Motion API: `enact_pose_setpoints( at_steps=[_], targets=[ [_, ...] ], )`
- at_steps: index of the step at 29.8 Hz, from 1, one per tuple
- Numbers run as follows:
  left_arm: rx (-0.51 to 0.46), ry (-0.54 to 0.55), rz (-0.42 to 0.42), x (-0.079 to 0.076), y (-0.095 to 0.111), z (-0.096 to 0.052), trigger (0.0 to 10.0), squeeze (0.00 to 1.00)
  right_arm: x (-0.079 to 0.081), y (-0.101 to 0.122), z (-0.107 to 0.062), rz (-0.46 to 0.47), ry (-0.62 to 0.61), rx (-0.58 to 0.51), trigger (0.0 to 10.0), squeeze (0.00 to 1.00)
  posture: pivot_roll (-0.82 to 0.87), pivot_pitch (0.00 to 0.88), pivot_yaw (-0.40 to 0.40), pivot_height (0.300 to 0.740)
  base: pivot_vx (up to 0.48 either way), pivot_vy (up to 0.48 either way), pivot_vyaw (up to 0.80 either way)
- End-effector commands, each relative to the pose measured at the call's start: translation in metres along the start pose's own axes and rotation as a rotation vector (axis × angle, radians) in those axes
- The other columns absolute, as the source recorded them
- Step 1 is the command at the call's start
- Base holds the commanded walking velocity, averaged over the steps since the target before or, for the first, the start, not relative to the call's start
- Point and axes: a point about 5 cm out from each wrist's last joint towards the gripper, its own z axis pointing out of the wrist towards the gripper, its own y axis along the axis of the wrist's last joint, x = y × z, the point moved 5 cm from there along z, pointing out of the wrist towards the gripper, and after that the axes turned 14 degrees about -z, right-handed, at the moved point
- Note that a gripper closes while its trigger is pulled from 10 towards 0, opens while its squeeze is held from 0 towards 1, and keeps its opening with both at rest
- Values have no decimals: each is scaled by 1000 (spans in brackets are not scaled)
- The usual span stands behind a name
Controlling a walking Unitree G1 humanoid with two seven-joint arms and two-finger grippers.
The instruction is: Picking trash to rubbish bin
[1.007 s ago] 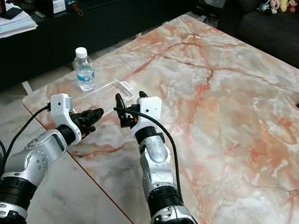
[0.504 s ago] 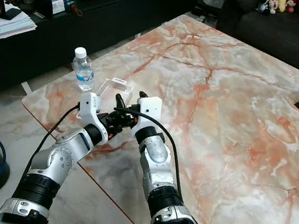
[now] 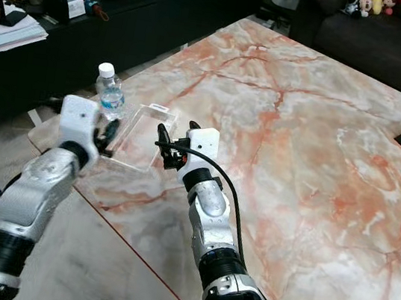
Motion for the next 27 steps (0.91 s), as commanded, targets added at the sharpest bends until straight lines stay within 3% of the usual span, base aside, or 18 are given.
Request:
enact_pose_setpoints(
  at_steps=[1, 5, 6, 17, 18, 23, 27],
  targets=[
    [-16, 51, 26, 15, 3, -1, 10000, 1000, 10, -3, 1, 23, 18, 14, 10000, 0, 135, 158, -29, 740, 0, 0, 0],
    [-23, 64, -19, 29, 3, -2, 10000, 1000, 9, -4, 0, 21, 17, 16, 10000, 0, 133, 158, -31, 740, 0, 0, 0],
    [-47, 40, -71, 29, 5, -2, 10000, 1000, 8, -4, 0, 19, 17, 17, 10000, 0, 128, 157, -33, 740, 0, 0, 0],
    [-32, -47, -108, 21, -3, 6, 10000, 1000, 8, -3, 0, 16, 21, 16, 10000, 0, 124, 157, -43, 740, 0, 0, 0],
    [9, -62, -14, 20, -11, 8, 10000, 0, 8, -3, 0, 14, 21, 16, 10000, 0, 119, 154, -42, 740, 0, 0, 0],
    [51, -74, 49, 21, -16, 13, 10000, 0, 7, -4, -1, 12, 20, 20, 10000, 0, 117, 151, -43, 740, 0, 0, 0],
    [95, -83, 173, 22, -22, 18, 10000, 0, 7, -5, -1, 10, 23, 21, 10000, 0, 110, 148, -44, 740, 0, 0, 0]
  ],
)
